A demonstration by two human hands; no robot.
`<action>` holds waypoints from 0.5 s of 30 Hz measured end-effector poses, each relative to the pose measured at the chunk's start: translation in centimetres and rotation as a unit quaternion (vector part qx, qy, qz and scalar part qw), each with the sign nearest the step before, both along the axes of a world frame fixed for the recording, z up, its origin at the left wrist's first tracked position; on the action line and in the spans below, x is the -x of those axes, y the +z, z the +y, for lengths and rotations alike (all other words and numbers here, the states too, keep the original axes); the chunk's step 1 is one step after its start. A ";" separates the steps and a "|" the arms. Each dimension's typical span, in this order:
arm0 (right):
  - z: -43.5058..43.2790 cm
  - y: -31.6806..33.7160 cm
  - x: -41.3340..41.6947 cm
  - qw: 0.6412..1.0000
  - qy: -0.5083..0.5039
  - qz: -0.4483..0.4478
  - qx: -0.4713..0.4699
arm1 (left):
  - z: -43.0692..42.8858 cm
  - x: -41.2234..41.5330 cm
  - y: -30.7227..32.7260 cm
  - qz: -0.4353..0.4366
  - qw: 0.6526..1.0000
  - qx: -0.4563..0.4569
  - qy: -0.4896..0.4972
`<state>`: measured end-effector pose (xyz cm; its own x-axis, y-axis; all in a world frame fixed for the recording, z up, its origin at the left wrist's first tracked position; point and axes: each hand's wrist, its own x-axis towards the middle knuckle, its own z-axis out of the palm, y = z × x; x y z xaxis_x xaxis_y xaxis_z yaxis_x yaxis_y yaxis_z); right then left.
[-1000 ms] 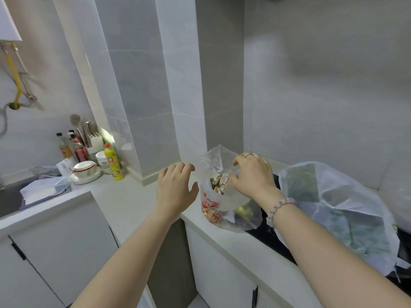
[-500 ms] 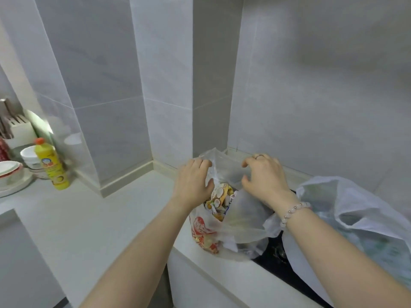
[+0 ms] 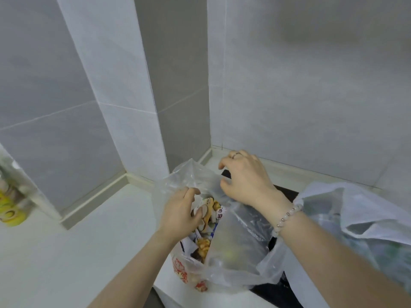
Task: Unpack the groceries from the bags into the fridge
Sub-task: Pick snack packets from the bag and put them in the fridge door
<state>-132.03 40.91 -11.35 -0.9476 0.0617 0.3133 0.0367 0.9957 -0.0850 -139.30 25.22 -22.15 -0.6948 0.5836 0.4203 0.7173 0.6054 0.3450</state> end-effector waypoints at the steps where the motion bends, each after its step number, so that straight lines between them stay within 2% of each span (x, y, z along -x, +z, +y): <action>1: 0.0 0.0 0.0 1.000 0.014 -0.016 0.008 | 0.0 0.1 -0.2 -0.010 1.000 0.003 -0.001; 3: 0.0 0.0 -0.2 0.995 0.052 -0.087 0.024 | 0.2 0.3 -0.2 -0.035 0.999 0.005 -0.007; 4: -0.1 0.1 -0.5 0.986 0.066 -0.151 0.023 | 0.4 0.4 -0.4 -0.049 0.999 0.013 -0.009; 6: -0.6 0.4 -1.0 0.955 0.083 -0.284 0.004 | 0.6 0.3 -0.4 -0.089 0.995 0.053 -0.013; 7: -0.9 0.5 -1.1 0.944 0.089 -0.317 -0.007 | 0.7 0.3 -0.4 -0.118 0.989 0.083 -0.024; 11: -4.0 -2.1 0.8 0.946 0.089 -0.308 -0.035 | 1.0 -0.5 -0.5 -0.216 0.948 0.228 -0.056; 15: -5.9 -7.5 0.6 0.915 0.105 -0.374 -0.114 | 0.2 -0.1 -2.3 -0.194 0.938 0.280 -0.061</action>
<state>-132.64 35.00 -18.88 -0.8859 -0.1318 -0.4448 -0.1936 0.9763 0.0963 -139.19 25.42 -24.46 -0.6458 0.7222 -0.2477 0.6787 0.6916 0.2469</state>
